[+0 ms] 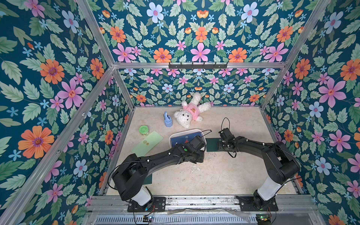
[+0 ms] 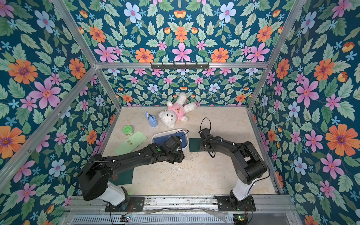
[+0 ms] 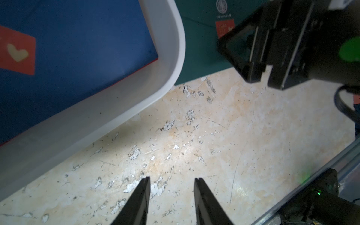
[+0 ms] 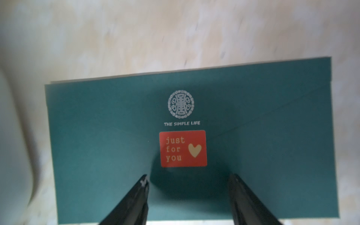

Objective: Put the sealed envelopes into the storage box
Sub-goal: Move the envelope to the center of the board.

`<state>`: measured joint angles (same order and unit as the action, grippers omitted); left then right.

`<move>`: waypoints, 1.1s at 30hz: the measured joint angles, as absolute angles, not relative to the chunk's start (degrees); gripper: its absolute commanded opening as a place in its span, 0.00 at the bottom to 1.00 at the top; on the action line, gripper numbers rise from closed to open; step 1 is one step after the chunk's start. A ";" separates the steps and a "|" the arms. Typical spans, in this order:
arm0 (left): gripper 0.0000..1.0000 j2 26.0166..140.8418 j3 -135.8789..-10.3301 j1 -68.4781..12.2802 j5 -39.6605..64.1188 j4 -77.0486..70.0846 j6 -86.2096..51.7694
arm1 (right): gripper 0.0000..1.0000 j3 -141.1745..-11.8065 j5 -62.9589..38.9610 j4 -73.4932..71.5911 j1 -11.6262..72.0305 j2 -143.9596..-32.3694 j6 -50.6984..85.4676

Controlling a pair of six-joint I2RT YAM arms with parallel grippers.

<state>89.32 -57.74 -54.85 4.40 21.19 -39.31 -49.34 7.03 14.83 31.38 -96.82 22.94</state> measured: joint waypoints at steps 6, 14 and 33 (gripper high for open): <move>0.45 89.38 -55.59 -54.85 4.54 19.29 -40.80 | 0.65 -42.39 6.44 15.51 37.21 -89.86 28.58; 0.45 89.97 -52.38 -54.85 5.96 15.66 -43.53 | 0.64 -35.81 5.30 17.04 41.78 -81.95 34.92; 0.46 93.17 -51.90 -54.98 7.57 12.64 -45.06 | 0.77 -34.50 1.50 30.44 42.04 -73.43 40.36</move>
<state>93.17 -51.90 -54.98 7.57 12.64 -45.06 -34.50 1.50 30.44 42.04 -73.43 40.36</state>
